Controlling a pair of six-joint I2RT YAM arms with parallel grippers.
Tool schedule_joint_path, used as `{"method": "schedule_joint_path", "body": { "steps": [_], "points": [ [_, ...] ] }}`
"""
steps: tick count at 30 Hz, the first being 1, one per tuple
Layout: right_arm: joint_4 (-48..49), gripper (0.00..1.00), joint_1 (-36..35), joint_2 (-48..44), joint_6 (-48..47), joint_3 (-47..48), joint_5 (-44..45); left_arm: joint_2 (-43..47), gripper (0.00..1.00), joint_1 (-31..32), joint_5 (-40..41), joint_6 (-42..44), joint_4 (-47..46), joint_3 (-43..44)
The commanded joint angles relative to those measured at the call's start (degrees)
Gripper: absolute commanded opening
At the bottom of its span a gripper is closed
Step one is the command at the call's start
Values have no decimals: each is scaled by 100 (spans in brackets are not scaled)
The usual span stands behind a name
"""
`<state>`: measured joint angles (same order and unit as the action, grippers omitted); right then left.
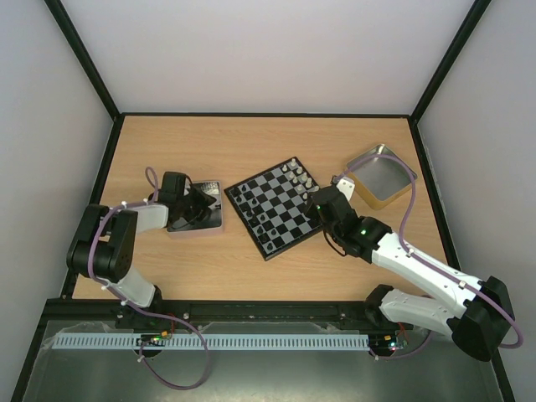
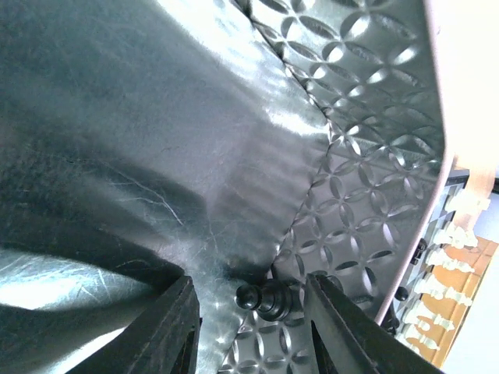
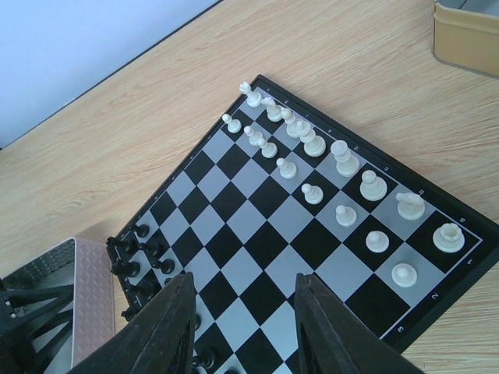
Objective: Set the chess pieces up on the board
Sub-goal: Pick up the chess piece from the storage box.
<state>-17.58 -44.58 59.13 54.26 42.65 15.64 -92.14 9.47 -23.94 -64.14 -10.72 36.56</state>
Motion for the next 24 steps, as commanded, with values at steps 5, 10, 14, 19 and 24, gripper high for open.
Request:
{"method": "schedule_joint_path", "body": {
  "steps": [5, 10, 14, 19, 24],
  "points": [
    [37, 34, 12, -147, 102, -90, 310, -191, 38, 62, -107, -497, -399, -131],
    [-34, 34, 18, -252, 141, -102, 436, -287, 37, 113, -154, -749, -580, -213],
    [-39, 34, 12, -370, 182, -133, 534, -283, 36, 149, -96, -980, -706, -334],
    [-43, 34, 17, -429, 204, -163, 586, -346, 33, 198, -84, -1124, -789, -353],
    [-52, 34, 14, -433, 209, -170, 581, -420, 26, 221, -29, -1139, -818, -319]
  ]
}}
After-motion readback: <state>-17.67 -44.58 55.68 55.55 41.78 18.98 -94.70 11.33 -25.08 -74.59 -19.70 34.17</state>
